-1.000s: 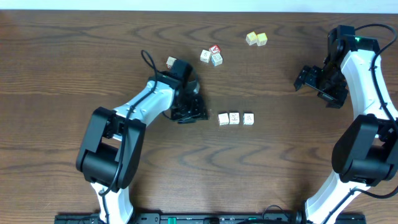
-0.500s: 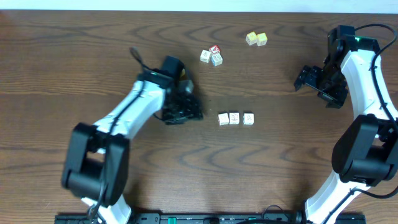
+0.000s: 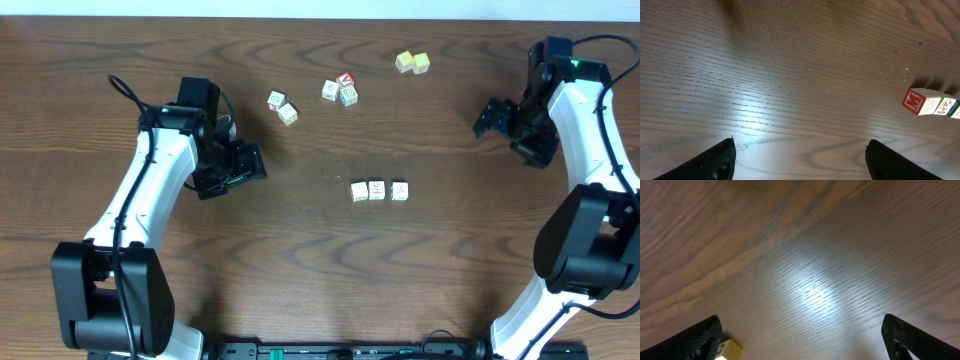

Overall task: Lift 3 blocks
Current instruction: 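Open the left gripper and withdraw the left arm to the left, then move the right gripper to the right end of the row beside the A block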

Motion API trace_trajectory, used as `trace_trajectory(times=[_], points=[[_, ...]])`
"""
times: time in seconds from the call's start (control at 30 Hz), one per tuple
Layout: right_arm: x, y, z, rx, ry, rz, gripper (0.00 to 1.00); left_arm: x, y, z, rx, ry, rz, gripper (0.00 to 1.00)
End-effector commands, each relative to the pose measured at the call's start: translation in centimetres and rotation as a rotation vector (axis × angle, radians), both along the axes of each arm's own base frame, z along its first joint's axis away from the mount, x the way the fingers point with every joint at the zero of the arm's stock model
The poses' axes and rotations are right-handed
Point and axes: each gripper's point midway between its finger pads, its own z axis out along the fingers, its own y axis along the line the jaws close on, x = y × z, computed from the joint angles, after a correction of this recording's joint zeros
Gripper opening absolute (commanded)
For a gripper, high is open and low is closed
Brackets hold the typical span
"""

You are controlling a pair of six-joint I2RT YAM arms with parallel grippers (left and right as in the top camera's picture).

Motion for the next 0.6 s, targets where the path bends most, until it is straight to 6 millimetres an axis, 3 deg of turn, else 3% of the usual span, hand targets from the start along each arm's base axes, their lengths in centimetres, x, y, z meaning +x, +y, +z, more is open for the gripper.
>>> trace_trajectory(times=[0.0,0.07,0.17,0.27,0.37,0.4,0.47,0.5,0.57], points=[[0.7,0.3,1.7,0.022,-0.060,-0.035,0.99,0.5,0.3,0.4,0.016,-0.015,0.000,0.83],[1.1,1.0,1.8,0.066,-0.079,-0.038,0.99,0.4,0.3,0.4,0.016,-0.014,-0.001,0.83],[1.2,3.9,2.0,0.203,-0.091,0.053,0.98,0.1,0.0,0.1,0.017,-0.006,-0.011,0.83],[-0.1,6.1,1.3,0.223,-0.056,0.241,0.84,-0.5,-0.5,-0.4,0.018,0.013,-0.025,0.82],[-1.8,7.0,-0.8,0.158,0.018,0.315,0.76,-1.0,-1.2,-0.7,0.019,0.023,-0.050,0.65],[-2.2,7.2,-1.6,0.139,0.035,0.329,0.68,-1.0,-1.6,-0.7,0.019,0.018,-0.060,0.63],[-2.9,7.8,-3.3,0.106,0.059,0.359,0.63,-0.8,-2.3,-0.7,0.017,0.003,-0.076,0.59],[-3.2,8.3,-4.0,0.103,0.065,0.373,0.52,-0.6,-2.6,-0.7,0.015,-0.008,-0.085,0.58],[-3.7,9.1,-5.4,0.106,0.068,0.393,0.13,-0.4,-3.3,-0.6,0.012,-0.026,-0.101,0.48]])
